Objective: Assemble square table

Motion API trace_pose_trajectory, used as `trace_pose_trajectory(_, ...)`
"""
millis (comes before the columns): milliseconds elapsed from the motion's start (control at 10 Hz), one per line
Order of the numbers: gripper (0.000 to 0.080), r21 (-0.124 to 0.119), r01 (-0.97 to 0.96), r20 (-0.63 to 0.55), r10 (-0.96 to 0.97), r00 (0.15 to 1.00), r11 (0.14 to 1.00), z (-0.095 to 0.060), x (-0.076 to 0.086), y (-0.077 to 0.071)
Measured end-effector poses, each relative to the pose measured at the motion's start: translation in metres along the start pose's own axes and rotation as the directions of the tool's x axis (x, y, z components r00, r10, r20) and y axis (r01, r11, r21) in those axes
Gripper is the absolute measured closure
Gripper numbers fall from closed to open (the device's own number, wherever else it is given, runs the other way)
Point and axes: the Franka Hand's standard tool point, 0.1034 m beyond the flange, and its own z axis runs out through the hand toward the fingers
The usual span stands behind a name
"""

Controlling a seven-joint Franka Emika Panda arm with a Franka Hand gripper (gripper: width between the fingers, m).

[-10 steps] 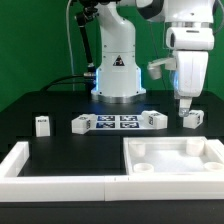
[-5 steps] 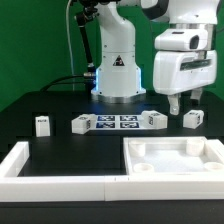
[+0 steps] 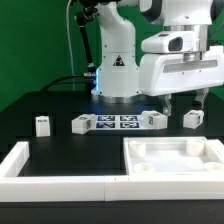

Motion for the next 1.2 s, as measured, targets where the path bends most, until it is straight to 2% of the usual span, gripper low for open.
trace_pose_trajectory(200, 0.0150, 0.014, -0.221, 0.012, 0.221, 0.975, 0.975, 0.000, -0.008, -0.005)
trace_pose_trajectory(400, 0.0150, 0.010, -0.488, 0.049, 0.487, 0.872, 0.873, -0.005, -0.017, -0.033)
trace_pose_trajectory(500, 0.0150, 0.012, -0.602, 0.056, 0.601, 0.797, 0.798, -0.005, -0.016, -0.042)
trace_pose_trajectory(600, 0.0150, 0.018, -0.691, 0.068, 0.689, 0.722, 0.722, -0.003, -0.016, -0.044)
trace_pose_trajectory(800, 0.0150, 0.019, -0.739, 0.071, 0.736, 0.673, 0.673, -0.003, -0.016, -0.045)
trace_pose_trajectory(1000, 0.0150, 0.016, -0.835, 0.082, 0.832, 0.549, 0.550, -0.003, -0.016, -0.047)
trace_pose_trajectory(1100, 0.0150, 0.012, -0.921, 0.113, 0.915, 0.388, 0.389, 0.000, -0.023, -0.050)
trace_pose_trajectory(1200, 0.0150, 0.010, -0.934, 0.134, 0.925, 0.355, 0.357, 0.002, -0.030, -0.058)
